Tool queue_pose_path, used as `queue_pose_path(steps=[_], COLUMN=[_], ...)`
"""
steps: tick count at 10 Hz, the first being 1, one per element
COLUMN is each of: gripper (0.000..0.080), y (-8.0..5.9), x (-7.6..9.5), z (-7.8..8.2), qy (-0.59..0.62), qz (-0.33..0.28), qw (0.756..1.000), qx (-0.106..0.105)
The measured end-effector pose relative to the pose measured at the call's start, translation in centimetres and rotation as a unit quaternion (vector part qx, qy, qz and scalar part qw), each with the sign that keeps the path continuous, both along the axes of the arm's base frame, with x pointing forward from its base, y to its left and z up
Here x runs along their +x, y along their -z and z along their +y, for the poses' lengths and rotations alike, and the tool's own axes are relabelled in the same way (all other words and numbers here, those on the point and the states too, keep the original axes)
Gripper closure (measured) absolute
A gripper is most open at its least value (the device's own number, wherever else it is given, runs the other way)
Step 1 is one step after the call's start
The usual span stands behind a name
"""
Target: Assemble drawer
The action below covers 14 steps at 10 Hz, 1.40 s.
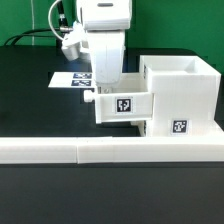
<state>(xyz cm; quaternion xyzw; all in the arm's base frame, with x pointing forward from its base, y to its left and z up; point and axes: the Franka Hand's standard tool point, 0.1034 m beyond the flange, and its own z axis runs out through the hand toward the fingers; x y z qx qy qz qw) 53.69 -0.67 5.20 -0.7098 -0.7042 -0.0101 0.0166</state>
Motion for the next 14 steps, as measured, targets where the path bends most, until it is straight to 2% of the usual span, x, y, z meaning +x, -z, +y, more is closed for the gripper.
queue_pose_path(steps=[14], gripper=[0.0755], y=[-0.11], x=[0.15], z=[0.49], qy=[0.012], qz=[-0.004], qw=[1.000], qx=[-0.011])
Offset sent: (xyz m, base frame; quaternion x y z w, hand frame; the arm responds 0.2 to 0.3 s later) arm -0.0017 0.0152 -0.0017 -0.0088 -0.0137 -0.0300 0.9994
